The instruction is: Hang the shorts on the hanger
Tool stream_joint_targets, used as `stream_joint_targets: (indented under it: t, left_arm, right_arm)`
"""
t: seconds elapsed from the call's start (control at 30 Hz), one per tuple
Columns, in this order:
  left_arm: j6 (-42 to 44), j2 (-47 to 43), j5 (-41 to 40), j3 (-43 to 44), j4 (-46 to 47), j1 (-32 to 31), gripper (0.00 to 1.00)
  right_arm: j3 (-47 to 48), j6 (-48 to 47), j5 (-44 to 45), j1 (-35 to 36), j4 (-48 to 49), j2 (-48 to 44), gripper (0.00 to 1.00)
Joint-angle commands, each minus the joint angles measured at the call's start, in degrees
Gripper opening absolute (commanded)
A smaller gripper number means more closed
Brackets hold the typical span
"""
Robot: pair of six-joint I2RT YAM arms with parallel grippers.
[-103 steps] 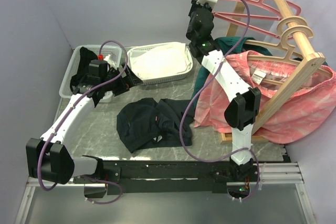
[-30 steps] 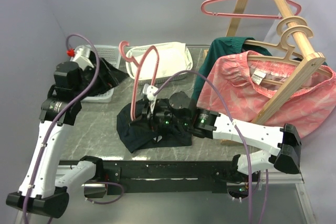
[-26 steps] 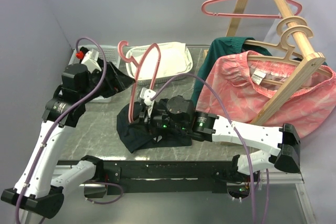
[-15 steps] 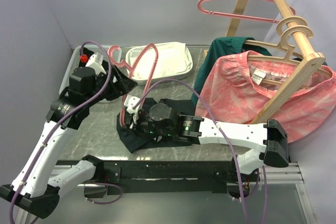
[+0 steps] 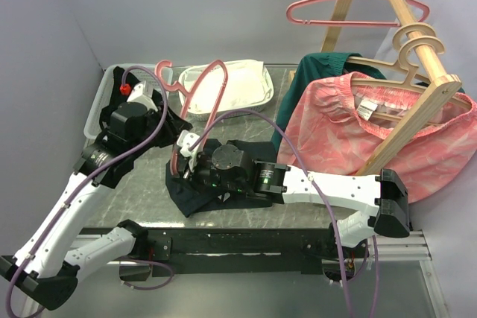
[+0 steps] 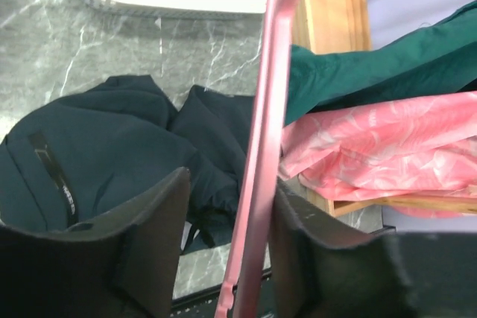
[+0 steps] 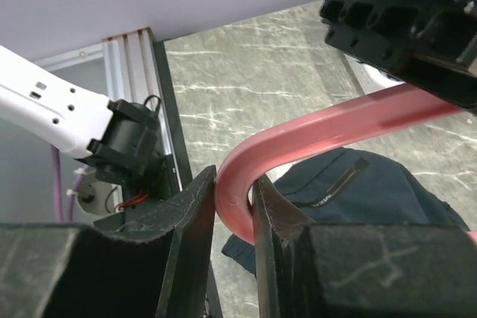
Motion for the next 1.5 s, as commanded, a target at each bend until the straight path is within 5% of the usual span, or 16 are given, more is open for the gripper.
stream_joint_targets:
  t: [0.0, 0.07, 0.1, 0.17, 0.27, 0.6, 0.83, 1.27, 1.47]
  left_arm:
    - [1.75, -1.11, -0.69, -1.32, 4.85, -0.67, 0.38]
    - [1.75, -0.94, -1.21, -2.03, 5.39, -0.84, 0.11]
    - [1.58, -0.68, -1.91, -2.12, 5.13, -0.76, 0.01]
    - [2.01, -1.11, -4.63, -2.03, 3.12, -1.02, 0.01]
    - [5.61, -3.73, -6.74, -2.2, -0.22, -1.11, 0.01]
    - [6.77, -14.9, 2.3, -14.15, -5.32, -1.11, 0.01]
    - [4.74, -22.73, 5.64, -17.42, -11.65, -1.19, 0.01]
    - [7.9, -28.62, 14.86, -12.05, -18.61, -2.51, 0.01]
    - [9.57, -26.69, 10.05, -8.89, -20.71, -8.04, 0.01]
  right_arm:
    - [3.48, 0.41, -1.0, 0.14, 1.28, 0.37, 0.0]
    - [3.31, 1.37, -0.04, 0.14, 0.41, 0.19, 0.01]
    - [2.87, 1.82, -0.03, 0.14, -0.21, -0.5, 0.16]
    - [1.64, 3.39, 3.99, 0.14, -1.96, -2.17, 0.49]
    - [-3.97, 7.68, 11.97, 0.14, -3.89, -7.97, 0.71]
    - [-32.28, 28.09, 27.56, -0.91, -6.72, -20.2, 0.73]
    - [-36.24, 39.24, 36.08, -1.44, -15.84, -19.05, 0.73]
    - [-46.26, 51.21, 32.05, -1.53, -16.92, -26.97, 0.73]
    - [-43.91, 48.85, 32.22, -2.58, -14.01, -21.7, 0.7]
